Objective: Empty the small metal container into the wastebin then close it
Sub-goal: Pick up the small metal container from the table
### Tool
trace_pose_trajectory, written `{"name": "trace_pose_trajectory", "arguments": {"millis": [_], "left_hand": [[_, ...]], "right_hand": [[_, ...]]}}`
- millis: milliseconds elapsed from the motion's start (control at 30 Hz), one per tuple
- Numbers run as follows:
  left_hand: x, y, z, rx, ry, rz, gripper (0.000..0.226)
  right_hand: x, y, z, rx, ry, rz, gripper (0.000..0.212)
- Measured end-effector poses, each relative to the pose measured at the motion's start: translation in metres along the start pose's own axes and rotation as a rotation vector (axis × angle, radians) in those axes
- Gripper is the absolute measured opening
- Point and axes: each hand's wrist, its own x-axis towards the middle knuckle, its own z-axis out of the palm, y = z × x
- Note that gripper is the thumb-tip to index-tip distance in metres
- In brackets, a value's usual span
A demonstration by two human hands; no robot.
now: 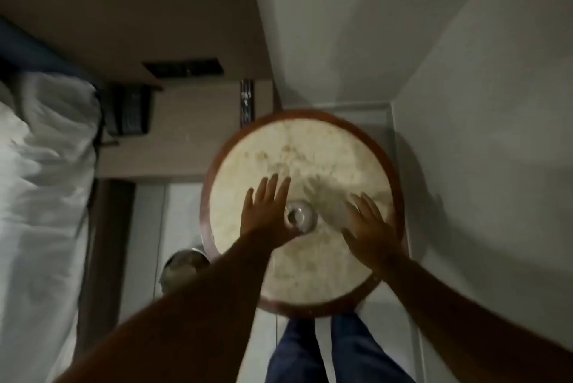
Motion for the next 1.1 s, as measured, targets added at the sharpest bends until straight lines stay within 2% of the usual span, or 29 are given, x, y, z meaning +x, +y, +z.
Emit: {"name": "trace_pose_trajectory", "arguments": {"millis": [67, 100, 200, 267, 500, 633, 733, 867, 933, 1000, 1100], "left_hand": [[0.018, -0.001, 0.031, -0.008, -0.034, -0.040, 0.124], [0.026, -0.002, 0.051, 0.011, -0.062, -0.057, 0.128], [0.041, 0.006, 0.090, 0.145, -0.085, 0.036, 0.141], [0.052, 0.012, 0.108, 0.145, -0.073, 0.070, 0.143], [0.068, 0.022, 0.124, 0.103, -0.100, 0.030, 0.121], [0.067, 0.024, 0.120, 0.027, -0.042, 0.027, 0.087], [0.061, 0.024, 0.119, -0.021, -0.034, -0.004, 0.094], [0.036, 0.029, 0.111, -0.158, -0.003, -0.026, 0.102], [0.016, 0.031, 0.104, -0.230, 0.058, -0.003, 0.099], [-0.007, 0.029, 0.098, -0.283, 0.121, 0.032, 0.094], [-0.036, 0.019, 0.089, -0.327, 0.146, 0.068, 0.092]], "right_hand": [[0.015, -0.003, 0.024, 0.034, -0.085, 0.025, 0.112], [0.021, -0.004, 0.039, 0.053, -0.104, 0.040, 0.109], [0.032, -0.009, 0.062, 0.131, -0.035, 0.093, 0.081], [0.035, -0.008, 0.075, 0.183, 0.008, 0.114, 0.071], [0.040, 0.003, 0.107, 0.423, 0.220, 0.210, 0.044], [0.041, -0.003, 0.113, 0.619, 0.253, 0.264, 0.028], [0.045, -0.017, 0.109, 0.771, 0.200, 0.328, 0.024], [0.055, -0.040, 0.100, 1.030, 0.167, 0.460, 0.030], [0.059, -0.050, 0.096, 1.176, 0.060, 0.561, 0.034], [0.060, -0.056, 0.094, 1.459, -0.213, 0.632, 0.051], [0.051, -0.056, 0.096, 1.732, -0.562, 0.552, 0.064]]}}
